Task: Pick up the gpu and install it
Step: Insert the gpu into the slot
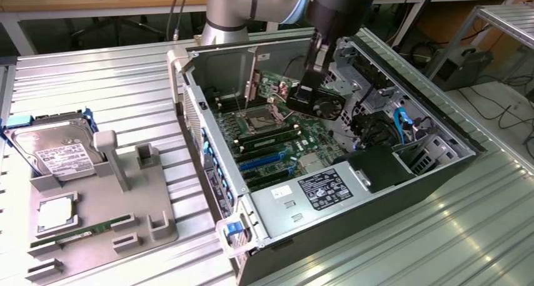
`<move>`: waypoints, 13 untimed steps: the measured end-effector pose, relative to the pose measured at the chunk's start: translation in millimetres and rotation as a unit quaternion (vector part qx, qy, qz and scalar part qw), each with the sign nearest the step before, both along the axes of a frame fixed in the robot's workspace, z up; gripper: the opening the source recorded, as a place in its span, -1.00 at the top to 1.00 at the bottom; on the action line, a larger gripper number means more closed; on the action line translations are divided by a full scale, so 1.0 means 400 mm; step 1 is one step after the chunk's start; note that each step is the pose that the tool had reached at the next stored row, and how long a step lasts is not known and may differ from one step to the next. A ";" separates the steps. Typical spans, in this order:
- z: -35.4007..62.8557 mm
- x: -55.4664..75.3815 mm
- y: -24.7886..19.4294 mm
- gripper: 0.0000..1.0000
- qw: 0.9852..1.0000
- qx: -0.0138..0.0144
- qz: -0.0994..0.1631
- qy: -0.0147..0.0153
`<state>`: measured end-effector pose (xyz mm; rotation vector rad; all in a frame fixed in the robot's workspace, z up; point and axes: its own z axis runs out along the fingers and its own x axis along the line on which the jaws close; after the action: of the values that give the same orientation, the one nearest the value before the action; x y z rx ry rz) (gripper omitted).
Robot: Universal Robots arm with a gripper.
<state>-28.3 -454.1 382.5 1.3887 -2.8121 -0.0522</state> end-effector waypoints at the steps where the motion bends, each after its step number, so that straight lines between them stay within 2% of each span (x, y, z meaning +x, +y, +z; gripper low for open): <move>1: -0.001 0.000 0.000 0.47 1.000 0.000 0.010 0.000; 4: -0.005 0.000 0.000 0.47 0.999 0.000 0.041 -0.001; 8: -0.012 0.000 0.000 0.47 0.996 0.000 0.085 -0.001; 10: -0.017 0.000 0.000 0.47 0.994 0.000 0.107 -0.001; 13: -0.026 0.000 0.000 0.47 0.990 0.000 0.139 -0.001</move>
<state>-28.3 -454.1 372.3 1.7649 -2.5894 -0.0495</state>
